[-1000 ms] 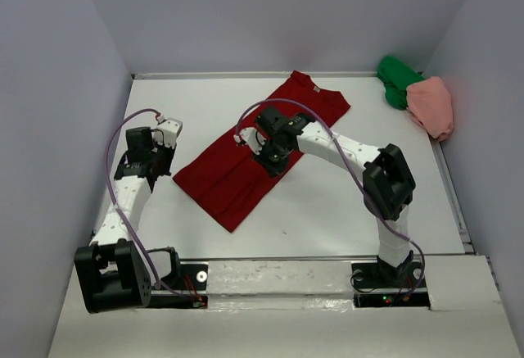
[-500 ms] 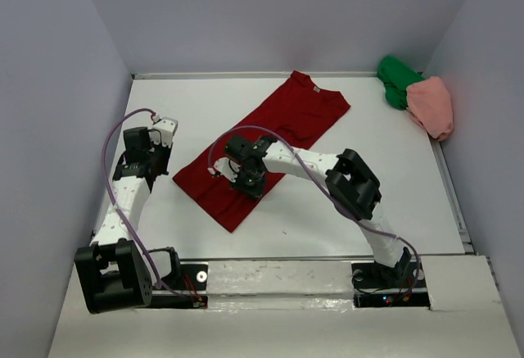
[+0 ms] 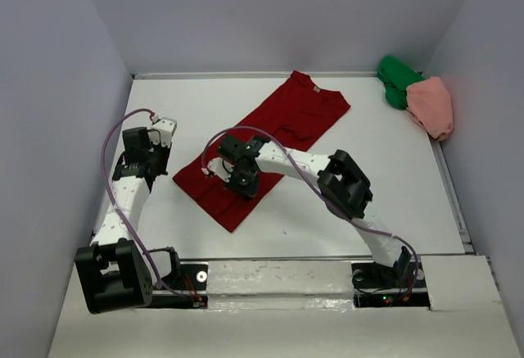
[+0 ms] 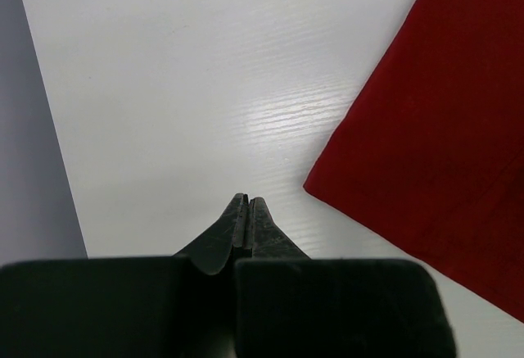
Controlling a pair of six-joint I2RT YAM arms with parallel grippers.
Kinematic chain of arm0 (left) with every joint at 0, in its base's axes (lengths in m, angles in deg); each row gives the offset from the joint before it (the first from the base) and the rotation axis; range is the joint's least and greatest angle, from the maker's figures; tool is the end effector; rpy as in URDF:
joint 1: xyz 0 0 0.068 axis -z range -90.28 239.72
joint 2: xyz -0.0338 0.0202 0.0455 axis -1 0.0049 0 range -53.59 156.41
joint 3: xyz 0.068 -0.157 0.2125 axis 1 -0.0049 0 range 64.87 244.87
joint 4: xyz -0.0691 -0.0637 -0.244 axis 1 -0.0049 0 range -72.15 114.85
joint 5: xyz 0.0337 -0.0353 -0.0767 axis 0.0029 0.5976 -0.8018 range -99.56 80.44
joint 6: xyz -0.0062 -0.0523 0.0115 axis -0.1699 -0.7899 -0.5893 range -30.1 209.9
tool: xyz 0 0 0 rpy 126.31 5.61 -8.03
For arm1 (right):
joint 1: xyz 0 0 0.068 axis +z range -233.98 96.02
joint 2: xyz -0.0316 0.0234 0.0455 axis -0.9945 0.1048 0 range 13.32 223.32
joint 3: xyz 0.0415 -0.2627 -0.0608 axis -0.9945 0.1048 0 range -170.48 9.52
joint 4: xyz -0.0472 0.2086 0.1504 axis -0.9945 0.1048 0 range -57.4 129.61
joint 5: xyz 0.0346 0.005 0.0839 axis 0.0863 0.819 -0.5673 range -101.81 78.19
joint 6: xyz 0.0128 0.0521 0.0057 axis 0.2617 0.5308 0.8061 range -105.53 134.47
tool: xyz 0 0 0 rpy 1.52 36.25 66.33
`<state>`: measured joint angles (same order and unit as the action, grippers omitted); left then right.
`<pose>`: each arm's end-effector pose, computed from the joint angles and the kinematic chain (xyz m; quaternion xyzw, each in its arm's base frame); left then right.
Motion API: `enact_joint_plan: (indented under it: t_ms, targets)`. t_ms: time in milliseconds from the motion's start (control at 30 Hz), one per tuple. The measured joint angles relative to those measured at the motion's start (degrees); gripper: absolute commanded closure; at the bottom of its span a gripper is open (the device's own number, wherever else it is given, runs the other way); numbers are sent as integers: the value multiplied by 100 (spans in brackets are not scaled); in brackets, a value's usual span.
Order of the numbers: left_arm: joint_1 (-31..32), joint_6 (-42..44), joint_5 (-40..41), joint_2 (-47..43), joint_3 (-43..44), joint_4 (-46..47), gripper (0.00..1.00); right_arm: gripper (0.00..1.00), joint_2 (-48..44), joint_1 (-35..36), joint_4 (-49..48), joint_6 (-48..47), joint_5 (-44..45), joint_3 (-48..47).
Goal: Fold and stack the t-shirts
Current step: Rotate the tshirt 90 degrees
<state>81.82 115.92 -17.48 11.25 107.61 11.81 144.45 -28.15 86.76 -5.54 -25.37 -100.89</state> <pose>0.2451 0.0291 0.2530 0.1709 0.8694 0.0754 0.4575 0.2583 0.3955 0.1770 -0.6172 0.7670 0.1516 0.0883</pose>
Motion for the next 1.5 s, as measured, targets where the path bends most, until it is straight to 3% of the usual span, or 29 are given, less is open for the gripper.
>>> enact_joint_plan:
  t_ms: [333, 800, 1100, 1500]
  targets:
    - [-9, 2, -50, 0, 0, -2, 100, 100, -1082, 0, -935, -61, 90, 2026]
    - [-9, 48, -249, 0, 0, -11, 100, 100, -2415, 2, -1266, -50, 330, 4050]
    - [-9, 96, -402, 0, 0, -50, 100, 100, -2964, -66, -1394, 33, 748, 4743]
    - [-9, 160, -560, -22, 0, -59, 100, 100, -3211, -737, -811, -122, 1663, 5064]
